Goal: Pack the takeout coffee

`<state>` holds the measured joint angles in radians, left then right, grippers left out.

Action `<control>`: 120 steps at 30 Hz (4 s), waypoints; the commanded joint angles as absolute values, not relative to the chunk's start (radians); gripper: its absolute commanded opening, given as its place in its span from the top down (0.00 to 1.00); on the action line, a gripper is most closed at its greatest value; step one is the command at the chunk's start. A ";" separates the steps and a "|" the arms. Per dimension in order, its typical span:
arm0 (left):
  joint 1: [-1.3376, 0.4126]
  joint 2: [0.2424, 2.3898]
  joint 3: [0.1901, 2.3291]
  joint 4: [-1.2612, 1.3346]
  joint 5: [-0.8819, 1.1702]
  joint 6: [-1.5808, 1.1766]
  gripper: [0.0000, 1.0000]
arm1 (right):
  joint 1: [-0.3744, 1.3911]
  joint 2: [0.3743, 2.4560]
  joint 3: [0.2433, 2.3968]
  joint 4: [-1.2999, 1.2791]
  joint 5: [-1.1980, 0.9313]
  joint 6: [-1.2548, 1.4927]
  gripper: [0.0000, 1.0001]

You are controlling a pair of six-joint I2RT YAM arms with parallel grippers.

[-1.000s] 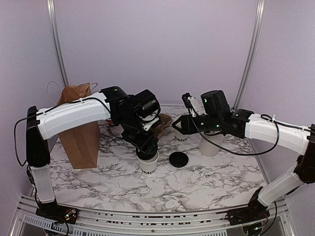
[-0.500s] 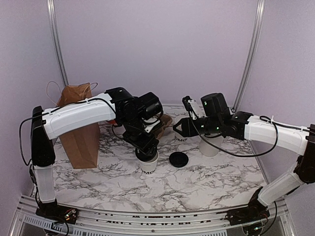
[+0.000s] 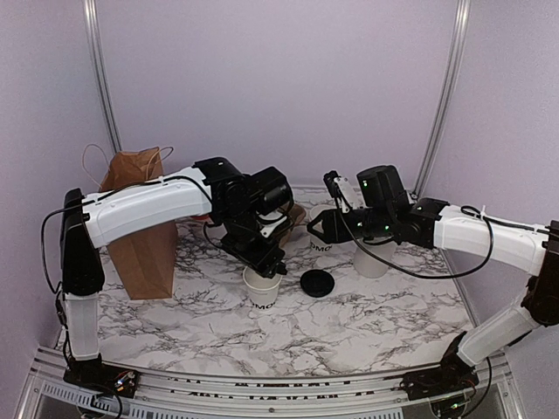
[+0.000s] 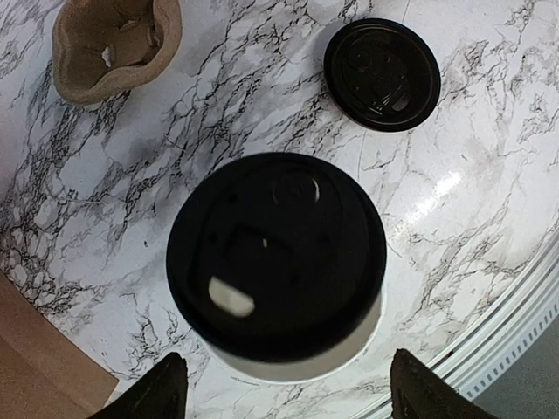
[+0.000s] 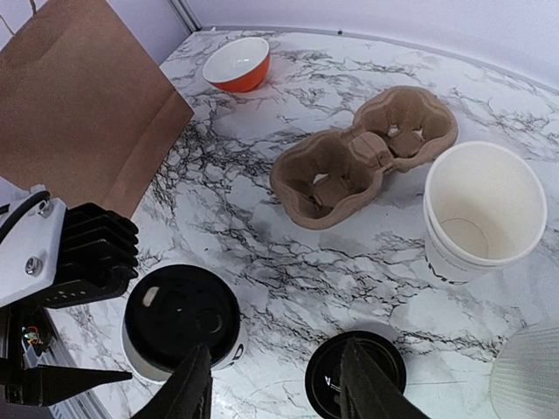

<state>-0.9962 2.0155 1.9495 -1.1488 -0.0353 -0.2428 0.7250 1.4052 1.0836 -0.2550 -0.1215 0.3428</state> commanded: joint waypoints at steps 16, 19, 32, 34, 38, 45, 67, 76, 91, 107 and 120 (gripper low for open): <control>-0.988 1.915 1.900 -1.068 -0.118 -0.309 0.16 | 0.748 1.463 1.127 -0.294 -0.078 0.289 0.49; -0.968 1.845 1.811 -0.978 -0.115 -0.349 0.16 | 0.777 1.517 1.148 -0.338 -0.009 0.269 0.48; -0.907 1.634 1.473 -0.684 -0.050 -0.432 0.16 | 0.824 1.782 1.223 -0.337 0.146 0.262 0.51; -0.901 1.611 1.444 -0.657 -0.040 -0.434 0.16 | 0.827 1.825 1.262 -0.351 0.152 0.254 0.52; -0.894 1.567 1.389 -0.615 -0.030 -0.432 0.16 | 0.826 1.887 1.319 -0.367 0.166 0.245 0.54; -0.876 1.502 1.306 -0.557 -0.011 -0.431 0.15 | 0.827 1.992 1.405 -0.403 0.173 0.223 0.55; -0.861 1.462 1.255 -0.493 0.022 -0.411 0.15 | 0.831 2.178 1.595 -0.464 0.250 0.162 0.59; -0.859 1.454 1.248 -0.488 0.019 -0.414 0.15 | 0.827 2.241 1.657 -0.475 0.292 0.135 0.68; -0.846 1.399 1.153 -0.360 0.015 -0.506 0.15 | 0.807 2.089 1.683 -0.497 0.180 0.154 0.97; -0.789 1.254 0.967 0.026 0.146 -0.630 0.13 | 0.721 1.741 1.617 -0.275 -0.373 0.331 0.98; -0.724 1.313 1.012 0.450 0.379 -0.828 0.10 | 0.681 1.617 1.527 0.377 -0.867 0.821 0.95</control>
